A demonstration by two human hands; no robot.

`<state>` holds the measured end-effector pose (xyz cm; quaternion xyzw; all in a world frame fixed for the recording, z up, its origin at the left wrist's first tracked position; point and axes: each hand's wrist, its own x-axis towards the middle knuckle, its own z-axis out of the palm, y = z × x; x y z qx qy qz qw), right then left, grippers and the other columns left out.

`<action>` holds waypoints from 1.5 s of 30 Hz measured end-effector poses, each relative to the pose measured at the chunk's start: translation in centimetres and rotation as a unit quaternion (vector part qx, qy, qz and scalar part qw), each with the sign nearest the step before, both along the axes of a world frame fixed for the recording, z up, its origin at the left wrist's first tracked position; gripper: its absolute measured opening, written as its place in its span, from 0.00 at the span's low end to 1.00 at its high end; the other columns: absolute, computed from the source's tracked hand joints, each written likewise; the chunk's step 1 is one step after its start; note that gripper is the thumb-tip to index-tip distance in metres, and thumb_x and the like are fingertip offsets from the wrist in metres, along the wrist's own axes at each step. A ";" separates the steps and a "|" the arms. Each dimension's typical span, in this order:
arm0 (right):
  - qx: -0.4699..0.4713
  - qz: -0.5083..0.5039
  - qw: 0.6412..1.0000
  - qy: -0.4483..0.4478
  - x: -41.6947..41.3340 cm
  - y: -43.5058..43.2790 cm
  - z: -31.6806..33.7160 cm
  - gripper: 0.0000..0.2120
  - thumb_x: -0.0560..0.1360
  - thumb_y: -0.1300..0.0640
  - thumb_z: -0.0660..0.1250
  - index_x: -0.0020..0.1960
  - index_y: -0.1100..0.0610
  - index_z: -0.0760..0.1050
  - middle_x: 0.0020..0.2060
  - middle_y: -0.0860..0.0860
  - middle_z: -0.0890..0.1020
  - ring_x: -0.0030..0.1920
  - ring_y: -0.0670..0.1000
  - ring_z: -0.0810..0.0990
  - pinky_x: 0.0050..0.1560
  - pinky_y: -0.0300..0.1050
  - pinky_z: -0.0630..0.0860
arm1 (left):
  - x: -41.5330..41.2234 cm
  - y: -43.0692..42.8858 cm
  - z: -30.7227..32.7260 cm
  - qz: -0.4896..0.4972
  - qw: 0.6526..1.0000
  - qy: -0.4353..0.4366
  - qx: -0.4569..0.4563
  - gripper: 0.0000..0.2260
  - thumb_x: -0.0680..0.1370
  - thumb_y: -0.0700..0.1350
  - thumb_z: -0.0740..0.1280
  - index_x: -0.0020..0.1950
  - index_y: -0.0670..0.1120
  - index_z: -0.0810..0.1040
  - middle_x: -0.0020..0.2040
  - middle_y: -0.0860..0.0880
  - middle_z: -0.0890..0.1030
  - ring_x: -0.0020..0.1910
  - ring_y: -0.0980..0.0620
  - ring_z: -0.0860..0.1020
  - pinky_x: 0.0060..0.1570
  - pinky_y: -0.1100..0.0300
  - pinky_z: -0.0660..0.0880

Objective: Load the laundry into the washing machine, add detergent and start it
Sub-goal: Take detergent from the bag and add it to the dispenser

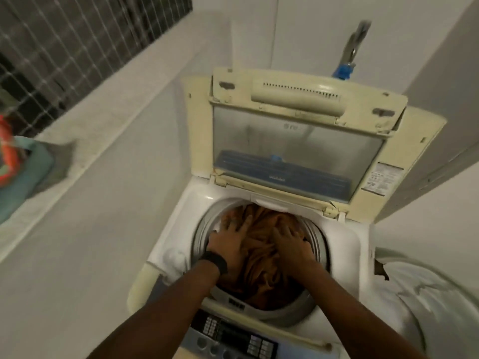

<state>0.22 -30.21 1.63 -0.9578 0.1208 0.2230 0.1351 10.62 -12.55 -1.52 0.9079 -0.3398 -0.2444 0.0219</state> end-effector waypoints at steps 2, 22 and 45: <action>0.023 -0.009 0.999 -0.039 0.0 1.0 2.9 0.39 0.80 0.43 0.63 0.83 0.47 0.46 0.82 0.56 0.52 0.79 0.62 0.59 0.71 0.64 0.69 | -0.5 0.8 3.1 0.022 0.998 -0.026 -0.053 0.39 0.80 0.65 0.62 0.85 0.56 0.45 0.84 0.46 0.54 0.81 0.41 0.57 0.75 0.39 0.63; 0.186 0.184 0.878 -0.401 9.7 21.2 25.2 0.21 0.83 0.45 0.63 0.75 0.45 0.68 0.69 0.46 0.74 0.62 0.52 0.80 0.58 0.52 0.77 | -1.3 21.5 27.0 0.241 0.789 -0.493 -0.278 0.17 0.80 0.47 0.70 0.68 0.46 0.77 0.61 0.45 0.79 0.56 0.45 0.78 0.42 0.52 0.79; -0.187 0.361 0.831 -0.378 18.4 31.7 30.0 0.12 0.82 0.60 0.61 0.61 0.53 0.79 0.57 0.54 0.83 0.59 0.60 0.82 0.52 0.48 0.74 | 3.6 31.5 26.9 0.442 0.783 -0.204 -0.387 0.38 0.73 0.74 0.51 0.76 0.55 0.70 0.69 0.49 0.79 0.64 0.46 0.79 0.63 0.43 0.77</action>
